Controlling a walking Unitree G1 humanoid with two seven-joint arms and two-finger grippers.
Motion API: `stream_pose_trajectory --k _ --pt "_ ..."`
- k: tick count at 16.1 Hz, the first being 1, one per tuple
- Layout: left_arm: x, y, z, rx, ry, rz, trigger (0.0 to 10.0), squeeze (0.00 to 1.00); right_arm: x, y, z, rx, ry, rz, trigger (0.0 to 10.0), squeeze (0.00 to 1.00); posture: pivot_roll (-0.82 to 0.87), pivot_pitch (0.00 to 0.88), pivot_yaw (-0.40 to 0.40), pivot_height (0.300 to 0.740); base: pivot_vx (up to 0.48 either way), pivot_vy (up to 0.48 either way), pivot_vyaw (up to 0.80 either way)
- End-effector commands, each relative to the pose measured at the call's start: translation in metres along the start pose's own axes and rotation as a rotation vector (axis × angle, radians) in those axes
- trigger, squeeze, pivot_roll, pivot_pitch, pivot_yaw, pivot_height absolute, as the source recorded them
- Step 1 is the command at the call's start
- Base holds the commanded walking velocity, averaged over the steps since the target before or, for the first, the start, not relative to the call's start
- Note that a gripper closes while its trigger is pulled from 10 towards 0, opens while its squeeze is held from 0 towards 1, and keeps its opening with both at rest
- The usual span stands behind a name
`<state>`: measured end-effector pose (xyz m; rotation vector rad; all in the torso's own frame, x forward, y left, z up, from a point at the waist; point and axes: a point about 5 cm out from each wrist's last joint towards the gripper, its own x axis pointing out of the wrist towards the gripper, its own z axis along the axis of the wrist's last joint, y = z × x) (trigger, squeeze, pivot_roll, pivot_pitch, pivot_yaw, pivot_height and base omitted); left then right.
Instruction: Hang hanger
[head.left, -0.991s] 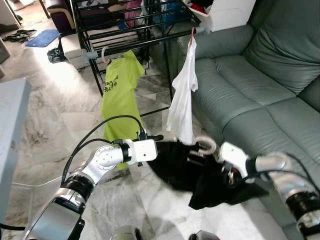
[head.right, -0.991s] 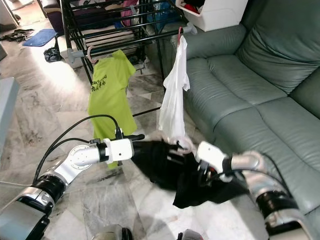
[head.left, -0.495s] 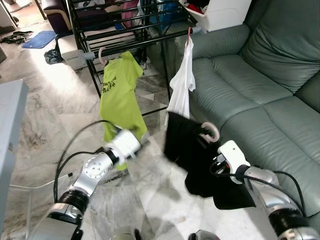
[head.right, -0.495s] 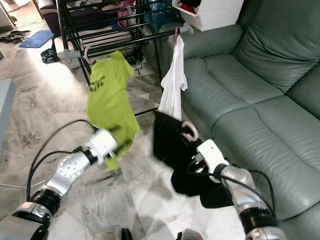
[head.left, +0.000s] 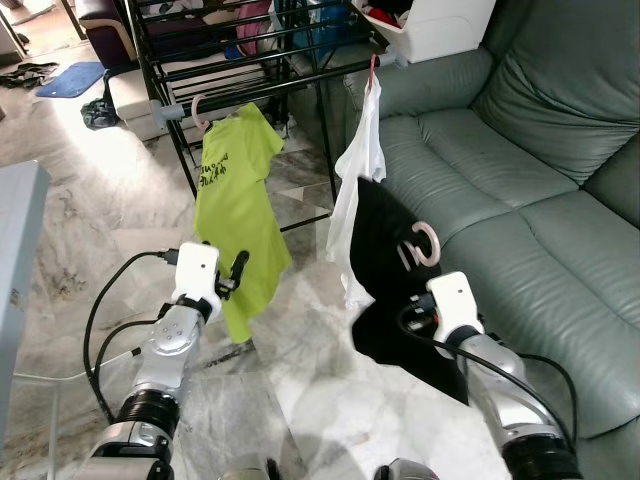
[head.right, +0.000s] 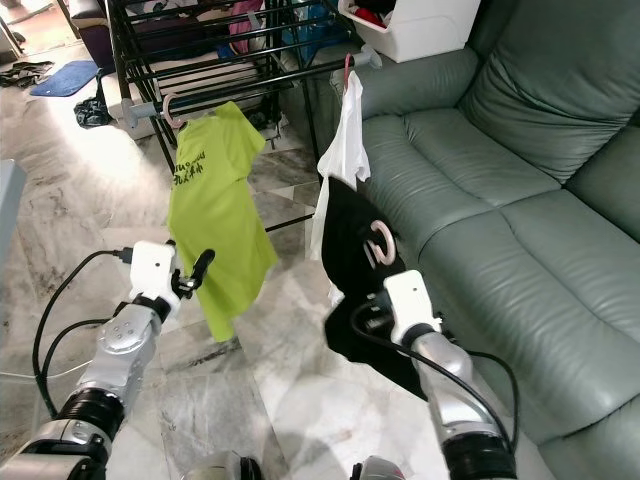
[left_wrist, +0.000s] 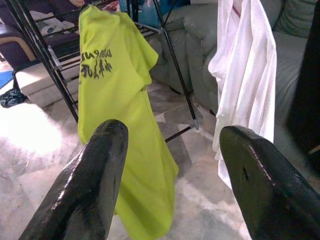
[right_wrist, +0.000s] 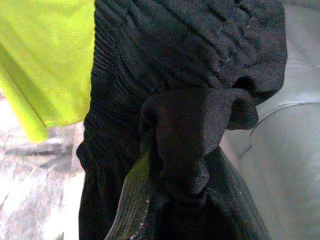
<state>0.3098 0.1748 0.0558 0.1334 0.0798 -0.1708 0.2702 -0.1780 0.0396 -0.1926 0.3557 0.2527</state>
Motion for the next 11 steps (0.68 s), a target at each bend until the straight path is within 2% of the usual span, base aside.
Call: stream_pose_trajectory --k 1,4,9,11 --pt "-0.0022 0.0074 -0.0006 -0.013 0.011 0.031 10.0 0.00 -0.0012 0.0005 0.0073 0.016 -0.041 -0.024 10.0 0.00 -0.07 0.000 0.052 0.740 0.000 0.000 0.40" --pt "0.0007 0.0054 0.0020 -0.015 0.009 0.036 10.0 0.00 -0.0032 0.0069 0.0022 0.017 -0.018 -0.001 10.0 0.00 -0.07 0.000 0.053 0.740 0.000 0.000 0.27" --pt "0.0027 0.0043 0.0062 -0.038 0.003 0.046 10.0 0.00 -0.0045 -0.0004 0.0035 -0.010 -0.011 -0.017 10.0 0.00 -0.08 0.000 0.049 0.740 0.389 0.048 0.60" --pt "0.0035 0.0054 0.0070 -0.040 0.004 0.052 10.0 0.00 -0.0030 0.0008 0.0043 -0.013 -0.008 -0.016 10.0 0.00 -0.08 0.000 0.047 0.740 0.414 0.242 0.00"
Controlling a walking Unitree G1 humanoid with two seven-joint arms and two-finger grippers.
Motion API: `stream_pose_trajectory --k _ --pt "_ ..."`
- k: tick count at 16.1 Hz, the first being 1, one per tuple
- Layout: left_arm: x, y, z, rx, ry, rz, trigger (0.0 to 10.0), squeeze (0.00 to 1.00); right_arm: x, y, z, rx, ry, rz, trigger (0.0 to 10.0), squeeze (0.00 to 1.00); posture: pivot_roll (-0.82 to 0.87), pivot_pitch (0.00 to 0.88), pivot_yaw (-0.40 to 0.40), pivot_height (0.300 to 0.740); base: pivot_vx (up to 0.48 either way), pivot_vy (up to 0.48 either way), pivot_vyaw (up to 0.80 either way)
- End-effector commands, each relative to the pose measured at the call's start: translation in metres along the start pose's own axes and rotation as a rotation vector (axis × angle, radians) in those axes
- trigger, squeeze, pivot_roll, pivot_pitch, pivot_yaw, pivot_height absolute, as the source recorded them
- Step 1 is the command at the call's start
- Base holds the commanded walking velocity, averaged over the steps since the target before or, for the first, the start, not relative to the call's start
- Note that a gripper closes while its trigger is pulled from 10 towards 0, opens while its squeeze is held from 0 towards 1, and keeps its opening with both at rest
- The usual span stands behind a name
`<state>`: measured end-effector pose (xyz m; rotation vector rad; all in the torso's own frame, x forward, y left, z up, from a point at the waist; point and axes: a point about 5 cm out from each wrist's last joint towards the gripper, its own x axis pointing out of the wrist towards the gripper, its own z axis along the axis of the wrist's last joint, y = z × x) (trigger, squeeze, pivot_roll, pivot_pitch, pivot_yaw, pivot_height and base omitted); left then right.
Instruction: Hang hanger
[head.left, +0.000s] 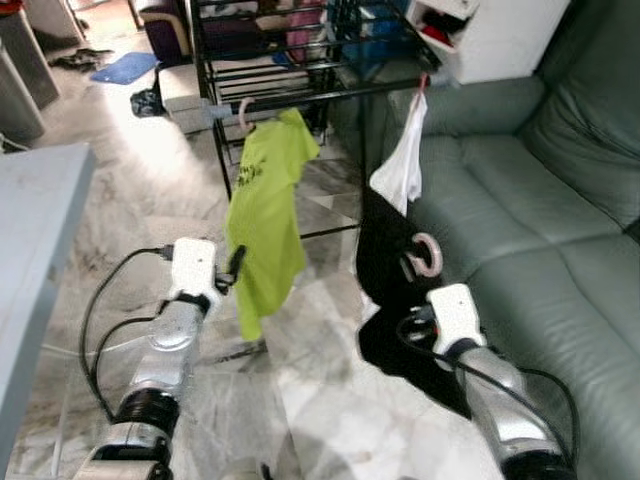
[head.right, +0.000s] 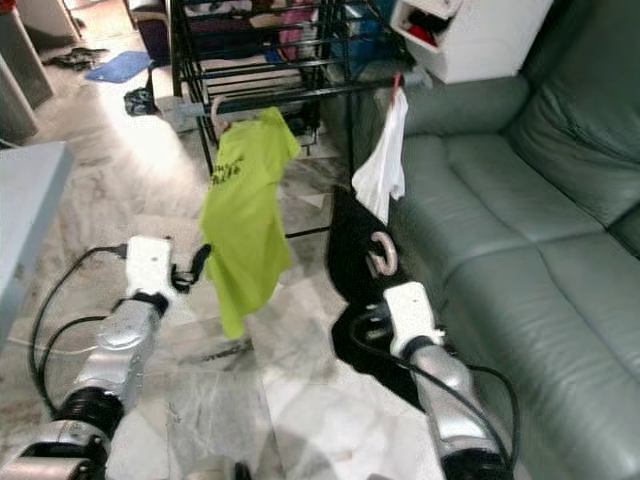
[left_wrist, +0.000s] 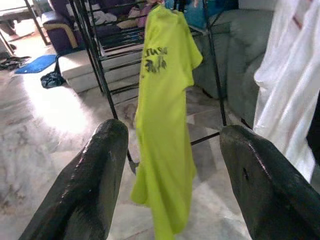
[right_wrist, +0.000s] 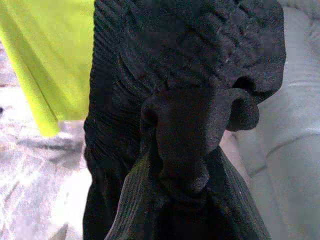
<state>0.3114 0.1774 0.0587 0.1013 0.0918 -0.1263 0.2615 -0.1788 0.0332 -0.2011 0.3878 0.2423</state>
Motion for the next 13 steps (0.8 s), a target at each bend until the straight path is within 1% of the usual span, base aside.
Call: stream_pose_trajectory --k 1,3,5,8,13 --pt "0.0032 0.0023 0.0052 -0.004 -0.010 0.011 10.0 0.00 0.0027 -0.0004 0.0131 -0.013 -0.040 -0.005 10.0 0.00 -0.08 0.000 0.047 0.740 0.416 0.240 0.00" --pt "0.0048 0.0018 0.0065 -0.018 -0.006 0.016 10.0 0.00 0.0034 0.0002 0.0100 -0.037 -0.021 -0.001 10.0 0.00 -0.08 0.000 0.046 0.740 0.414 0.244 0.00" --pt "0.0052 0.0015 0.0069 -0.023 -0.005 0.018 10.0 0.00 0.0035 -0.0003 0.0088 -0.040 -0.016 -0.004 10.0 0.00 -0.08 0.000 0.046 0.740 0.405 0.259 0.00" --pt "0.0069 -0.0019 0.0075 -0.010 -0.004 0.011 10.0 0.00 0.0040 -0.0008 0.0080 -0.046 -0.007 0.004 10.0 0.00 -0.08 0.000 0.047 0.740 0.389 0.281 0.00" --pt "0.0086 -0.0049 0.0090 -0.008 -0.008 0.010 10.0 0.00 0.0050 -0.0073 0.0087 -0.049 -0.009 -0.039 10.0 0.00 -0.08 0.000 0.050 0.740 0.385 0.285 0.00"
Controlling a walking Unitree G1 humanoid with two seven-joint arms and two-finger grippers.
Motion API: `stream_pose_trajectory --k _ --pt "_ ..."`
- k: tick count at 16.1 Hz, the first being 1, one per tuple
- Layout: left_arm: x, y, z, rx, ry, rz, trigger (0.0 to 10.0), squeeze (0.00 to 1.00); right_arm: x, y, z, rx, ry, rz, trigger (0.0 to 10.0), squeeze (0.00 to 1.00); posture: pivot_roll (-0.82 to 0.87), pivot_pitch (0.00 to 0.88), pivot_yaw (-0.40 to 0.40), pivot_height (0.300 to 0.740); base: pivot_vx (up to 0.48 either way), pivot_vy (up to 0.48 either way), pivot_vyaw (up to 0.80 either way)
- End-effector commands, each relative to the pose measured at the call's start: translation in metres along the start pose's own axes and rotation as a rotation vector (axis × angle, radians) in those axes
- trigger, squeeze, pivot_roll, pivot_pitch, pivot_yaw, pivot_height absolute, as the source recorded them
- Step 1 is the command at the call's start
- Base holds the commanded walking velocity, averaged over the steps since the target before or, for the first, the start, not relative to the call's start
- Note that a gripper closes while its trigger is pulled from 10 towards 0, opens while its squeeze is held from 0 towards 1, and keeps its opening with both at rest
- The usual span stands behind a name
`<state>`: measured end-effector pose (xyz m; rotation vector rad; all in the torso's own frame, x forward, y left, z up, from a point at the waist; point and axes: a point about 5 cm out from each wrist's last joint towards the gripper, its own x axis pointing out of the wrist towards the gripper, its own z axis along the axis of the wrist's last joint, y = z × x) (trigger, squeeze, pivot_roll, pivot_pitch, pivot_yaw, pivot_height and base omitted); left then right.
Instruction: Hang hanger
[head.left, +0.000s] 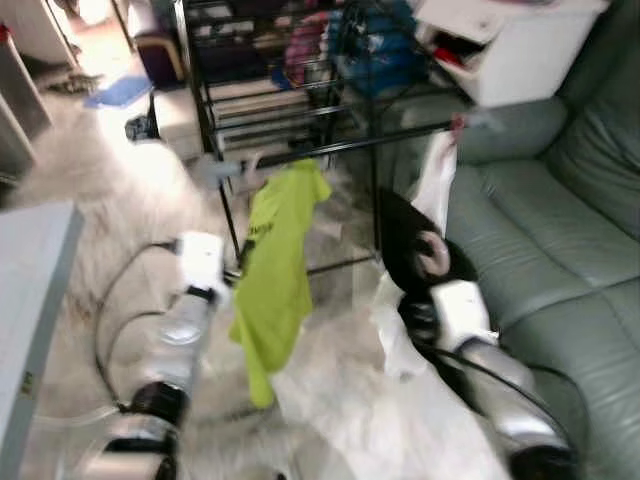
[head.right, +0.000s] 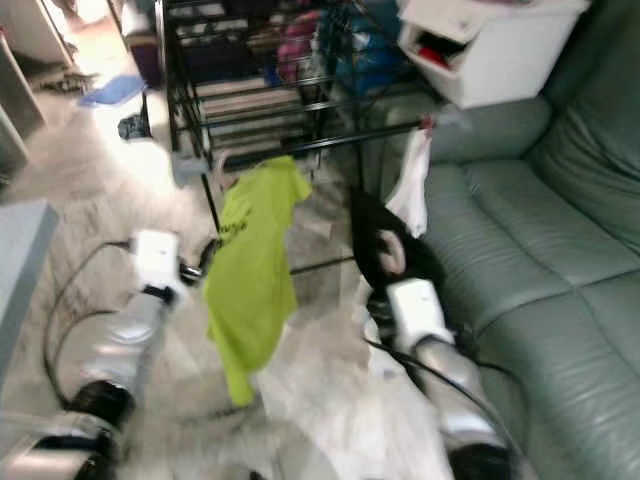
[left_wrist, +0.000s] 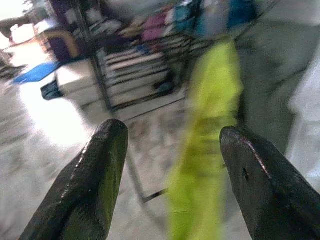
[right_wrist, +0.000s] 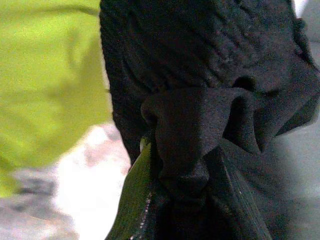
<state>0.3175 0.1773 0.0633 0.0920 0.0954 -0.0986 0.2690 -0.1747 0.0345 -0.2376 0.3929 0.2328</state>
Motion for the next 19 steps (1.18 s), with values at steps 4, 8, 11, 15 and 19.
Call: stream_pose_trajectory --k 4,8,11,15,19 --pt "0.003 -0.008 0.004 0.012 -0.015 -0.022 10.0 0.00 0.002 -0.016 0.007 -0.027 -0.019 -0.049 10.0 0.00 -0.07 0.000 0.047 0.740 0.387 0.284 0.00" --pt "0.002 -0.011 0.002 0.014 -0.009 -0.032 10.0 0.00 0.010 -0.038 0.016 -0.017 -0.007 -0.162 10.0 0.00 -0.07 0.000 0.043 0.740 0.474 0.000 0.00" --pt "0.001 -0.014 0.001 0.006 -0.006 -0.035 10.0 0.00 0.017 -0.048 0.026 0.031 -0.009 -0.187 10.0 0.00 -0.07 0.000 0.038 0.740 0.480 0.000 0.00" --pt "-0.001 -0.020 -0.001 -0.001 0.004 -0.038 10.0 0.00 0.031 -0.069 0.053 0.023 -0.042 -0.239 10.0 0.00 -0.05 0.000 0.023 0.740 0.106 0.000 0.00" --pt "-0.005 -0.019 -0.004 -0.006 0.008 -0.028 10.0 0.00 0.038 -0.074 0.070 0.019 -0.073 -0.238 10.0 0.00 -0.04 0.000 0.016 0.740 0.000 0.000 0.00"
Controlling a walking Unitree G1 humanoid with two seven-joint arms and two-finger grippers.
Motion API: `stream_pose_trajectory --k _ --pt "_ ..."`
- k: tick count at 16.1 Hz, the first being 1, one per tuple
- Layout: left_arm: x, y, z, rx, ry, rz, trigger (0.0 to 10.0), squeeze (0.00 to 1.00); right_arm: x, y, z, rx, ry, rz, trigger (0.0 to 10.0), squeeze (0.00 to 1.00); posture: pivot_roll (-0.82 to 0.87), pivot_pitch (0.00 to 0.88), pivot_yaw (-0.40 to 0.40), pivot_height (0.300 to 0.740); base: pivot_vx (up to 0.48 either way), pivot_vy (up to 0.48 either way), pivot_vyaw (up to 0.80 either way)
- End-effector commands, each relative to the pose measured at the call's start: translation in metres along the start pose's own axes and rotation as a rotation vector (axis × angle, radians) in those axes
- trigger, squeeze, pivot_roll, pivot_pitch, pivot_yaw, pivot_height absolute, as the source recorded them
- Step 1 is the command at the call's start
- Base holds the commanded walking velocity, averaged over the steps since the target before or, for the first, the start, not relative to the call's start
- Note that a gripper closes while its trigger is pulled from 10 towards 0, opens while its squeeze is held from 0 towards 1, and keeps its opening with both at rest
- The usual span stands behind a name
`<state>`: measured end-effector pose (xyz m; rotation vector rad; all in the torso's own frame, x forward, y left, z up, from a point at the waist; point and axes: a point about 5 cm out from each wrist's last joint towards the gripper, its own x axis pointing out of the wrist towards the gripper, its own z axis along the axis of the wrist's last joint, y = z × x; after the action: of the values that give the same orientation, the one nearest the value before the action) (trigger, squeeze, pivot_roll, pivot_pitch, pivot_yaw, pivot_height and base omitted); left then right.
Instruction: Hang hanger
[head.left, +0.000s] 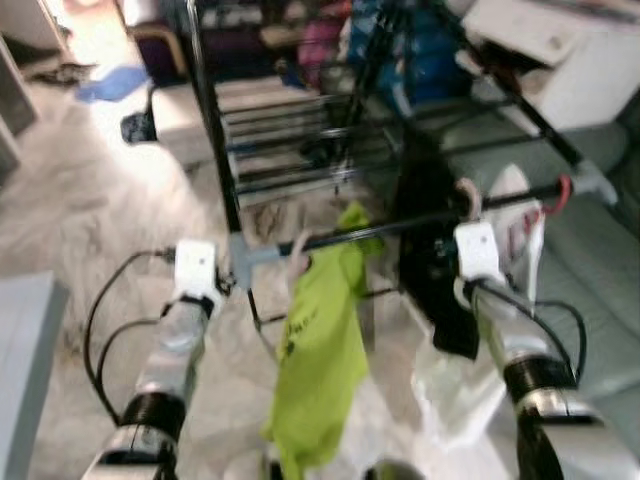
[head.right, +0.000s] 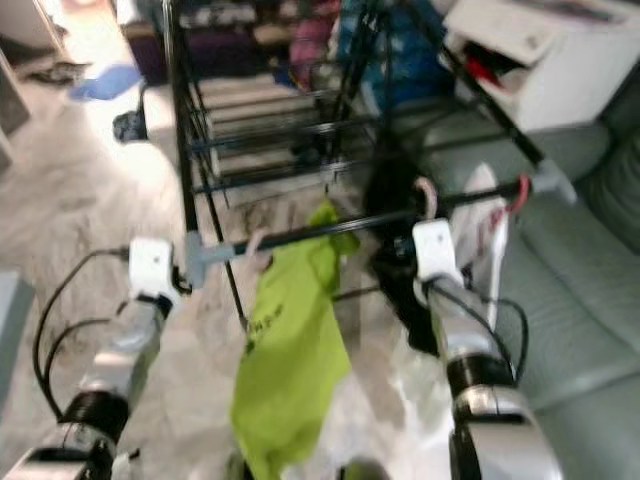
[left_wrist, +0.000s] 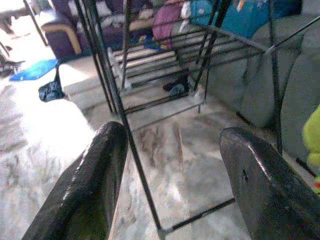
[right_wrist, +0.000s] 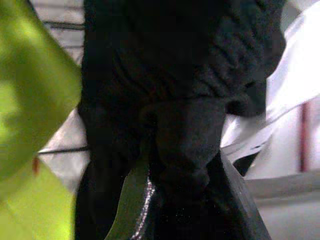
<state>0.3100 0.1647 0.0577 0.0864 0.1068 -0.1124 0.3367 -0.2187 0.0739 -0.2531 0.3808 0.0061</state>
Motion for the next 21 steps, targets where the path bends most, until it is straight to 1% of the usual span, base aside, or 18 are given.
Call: stream_pose_trajectory --k 1,2,3,4,5,6,8,9,10,12,16,17,18,20,21 --pt "0.000 -0.005 0.001 -0.001 -0.002 -0.012 10.0 0.00 0.004 -0.006 0.026 -0.004 -0.086 -0.012 10.0 0.00 -0.03 0.000 0.014 0.740 0.000 0.000 0.00" --pt "0.000 -0.005 0.001 -0.001 -0.001 -0.011 10.0 0.00 0.006 -0.006 0.028 -0.008 -0.070 -0.004 10.0 0.00 -0.03 0.000 0.011 0.740 0.000 0.000 0.00" --pt "-0.001 -0.004 0.000 -0.004 0.002 -0.007 10.0 0.00 0.012 0.001 0.030 0.000 -0.022 0.038 10.0 0.00 -0.03 0.000 0.006 0.740 0.000 0.000 0.00" --pt "-0.002 -0.004 0.000 -0.007 0.004 -0.004 10.0 0.00 0.014 0.008 0.026 0.028 0.025 0.080 10.0 0.00 -0.03 0.000 0.006 0.740 0.000 0.000 0.00" --pt "-0.002 -0.005 0.000 -0.009 0.005 -0.002 10.0 0.00 0.015 0.017 0.017 0.065 0.076 0.117 10.0 0.00 -0.02 0.000 -0.003 0.740 0.000 0.000 0.00" --pt "-0.001 -0.007 0.001 -0.012 0.006 -0.003 10.0 0.00 0.014 0.029 0.003 0.099 0.132 0.174 10.0 0.00 -0.02 0.000 -0.003 0.740 0.000 0.000 0.00" --pt "-0.001 -0.007 0.002 -0.012 0.005 -0.002 10.0 0.00 0.012 0.033 -0.005 0.120 0.157 0.189 10.0 0.00 -0.01 0.000 -0.004 0.740 0.000 0.000 0.00" --pt "-0.001 -0.007 0.002 -0.014 0.006 0.000 10.0 0.00 0.011 0.039 -0.011 0.126 0.178 0.223 10.0 0.00 -0.01 0.000 -0.004 0.740 0.000 0.000 0.00" --pt "-0.001 -0.006 0.002 -0.014 0.009 0.000 10.0 0.00 0.011 0.041 -0.014 0.119 0.196 0.232 10.0 0.00 -0.01 0.000 -0.002 0.740 0.000 0.000 0.00" --pt "-0.001 -0.007 0.002 -0.013 0.012 -0.003 10.0 0.00 0.011 0.043 -0.016 0.149 0.209 0.227 10.0 0.00 -0.01 0.000 -0.002 0.740 0.000 0.000 0.00" --pt "-0.001 -0.008 0.001 -0.015 0.025 0.005 10.0 0.00 0.011 0.048 -0.020 0.143 0.222 0.246 10.0 0.00 0.00 0.000 -0.007 0.740 0.000 0.000 0.00" --pt "-0.001 -0.008 -0.001 -0.014 0.031 0.007 10.0 0.00 0.011 0.049 -0.021 0.152 0.220 0.238 10.0 0.02 0.00 0.000 -0.007 0.740 0.000 0.000 0.00" --pt "-0.003 -0.009 -0.004 -0.014 0.048 0.009 10.0 0.00 0.011 0.049 -0.020 0.191 0.193 0.227 10.0 1.00 -0.01 0.000 -0.004 0.740 0.000 0.000 0.00" --pt "-0.004 -0.012 -0.007 -0.013 0.056 0.001 10.0 0.00 0.012 0.046 -0.016 0.158 0.149 0.197 10.0 1.00 -0.01 0.000 0.000 0.740 0.000 0.000 0.00" --pt "-0.004 -0.013 -0.007 -0.009 0.058 -0.002 10.0 0.00 0.012 0.041 -0.015 0.137 0.120 0.162 10.0 1.00 -0.01 0.000 0.001 0.740 0.000 0.000 0.00"
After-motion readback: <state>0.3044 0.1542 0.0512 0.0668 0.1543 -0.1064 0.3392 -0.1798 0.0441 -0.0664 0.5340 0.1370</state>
